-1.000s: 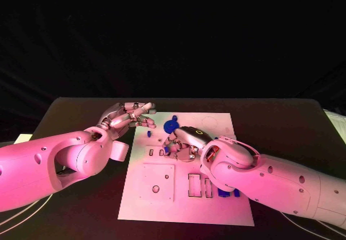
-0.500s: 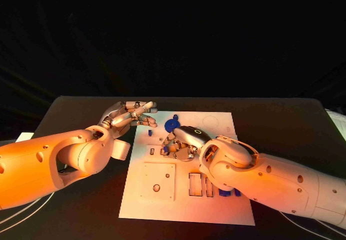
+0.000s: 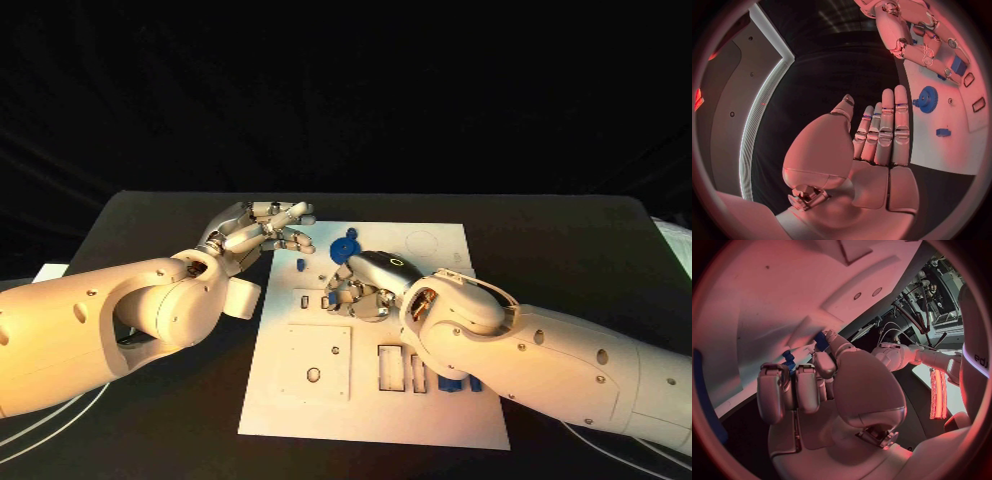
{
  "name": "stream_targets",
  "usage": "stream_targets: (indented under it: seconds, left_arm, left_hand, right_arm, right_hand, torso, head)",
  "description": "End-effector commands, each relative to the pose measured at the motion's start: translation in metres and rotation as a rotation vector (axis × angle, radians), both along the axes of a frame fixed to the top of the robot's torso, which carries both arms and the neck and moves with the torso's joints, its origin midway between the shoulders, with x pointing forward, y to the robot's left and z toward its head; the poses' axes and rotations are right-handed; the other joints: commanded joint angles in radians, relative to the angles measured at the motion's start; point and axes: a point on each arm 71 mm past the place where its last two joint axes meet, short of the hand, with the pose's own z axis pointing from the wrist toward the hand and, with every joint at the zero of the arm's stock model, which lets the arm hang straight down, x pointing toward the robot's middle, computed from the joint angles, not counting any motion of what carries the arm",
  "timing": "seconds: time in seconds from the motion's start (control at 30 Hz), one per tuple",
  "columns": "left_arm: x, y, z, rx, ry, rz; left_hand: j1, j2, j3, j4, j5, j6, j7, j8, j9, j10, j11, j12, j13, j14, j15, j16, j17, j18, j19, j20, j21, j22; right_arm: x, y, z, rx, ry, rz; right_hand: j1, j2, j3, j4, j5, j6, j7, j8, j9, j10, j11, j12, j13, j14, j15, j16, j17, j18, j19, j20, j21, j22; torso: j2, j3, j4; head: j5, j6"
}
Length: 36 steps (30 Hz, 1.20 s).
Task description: Assemble the parts on the task board
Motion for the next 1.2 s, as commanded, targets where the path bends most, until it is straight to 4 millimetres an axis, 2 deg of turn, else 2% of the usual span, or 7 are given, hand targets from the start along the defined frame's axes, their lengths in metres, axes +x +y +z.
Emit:
stream_targets:
  seconds: [0.03, 0.33, 0.83, 1.2]
  left_arm:
    - [-0.0006, -0.0021, 0.0014, -0.014, -0.010, -0.020]
    - [-0.0004, -0.0020, 0.0012, -0.014, -0.010, -0.021]
    - [-0.0003, -0.0018, 0.0011, -0.013, -0.009, -0.021]
    - [-0.0002, -0.0017, 0.0009, -0.013, -0.006, -0.023]
  left_hand:
    - [0.001, 0.010, 0.001, -0.007, -0.002, 0.004, 0.001, -0.005, -0.001, 0.005, 0.002, -0.006, 0.000, -0.009, -0.001, 0.004, 0.002, 0.001, -0.009, 0.001, 0.005, 0.001]
    - [0.001, 0.010, 0.001, -0.007, -0.002, 0.004, 0.001, -0.005, -0.001, 0.005, 0.002, -0.006, 0.000, -0.009, -0.001, 0.004, 0.002, 0.001, -0.009, 0.001, 0.005, 0.001]
    - [0.003, 0.012, 0.002, -0.010, -0.002, 0.005, 0.001, -0.006, -0.001, 0.005, 0.002, -0.006, 0.000, -0.009, -0.001, 0.004, 0.005, 0.001, -0.010, 0.001, 0.006, 0.002]
    - [0.003, 0.012, 0.002, -0.010, -0.002, 0.005, 0.001, -0.006, -0.001, 0.005, 0.002, -0.006, 0.000, -0.009, -0.001, 0.004, 0.005, 0.001, -0.010, 0.001, 0.006, 0.002]
  right_arm:
    - [0.0004, -0.0042, -0.0106, -0.084, 0.027, -0.018]
    - [0.0000, -0.0051, -0.0112, -0.104, 0.025, -0.020]
    - [0.0000, -0.0053, -0.0105, -0.102, 0.016, -0.027]
    - [0.0000, -0.0050, -0.0078, -0.070, -0.003, -0.033]
  right_hand:
    - [-0.007, -0.008, 0.000, -0.002, -0.004, -0.007, 0.000, -0.005, -0.003, -0.008, 0.002, -0.005, 0.000, 0.063, -0.001, -0.005, 0.062, -0.004, -0.007, 0.004, -0.005, 0.044]
    - [-0.010, -0.016, -0.001, -0.004, -0.005, -0.010, 0.003, -0.008, -0.004, -0.009, 0.004, -0.007, -0.001, 0.062, 0.001, -0.006, 0.061, -0.004, -0.007, 0.006, -0.005, 0.043]
    - [-0.033, -0.043, -0.011, 0.002, -0.009, -0.036, 0.014, -0.025, -0.009, -0.020, 0.014, -0.024, -0.011, 0.062, 0.009, -0.012, 0.056, -0.003, -0.010, 0.013, -0.008, 0.038]
    - [-0.068, -0.069, -0.043, 0.023, -0.010, -0.064, 0.023, -0.041, -0.014, -0.034, 0.023, -0.045, -0.024, 0.059, 0.017, -0.021, 0.049, -0.002, -0.012, 0.021, -0.011, 0.035]
  torso:
    - [0.000, 0.0007, -0.0006]
    - [0.000, 0.0001, -0.0004]
    - [0.000, -0.0001, -0.0003]
    - [0.000, 0.0001, -0.0008]
  head:
    - [0.000, -0.001]
    - [0.000, -0.003]
    - [-0.001, -0.004]
    - [-0.002, -0.005]
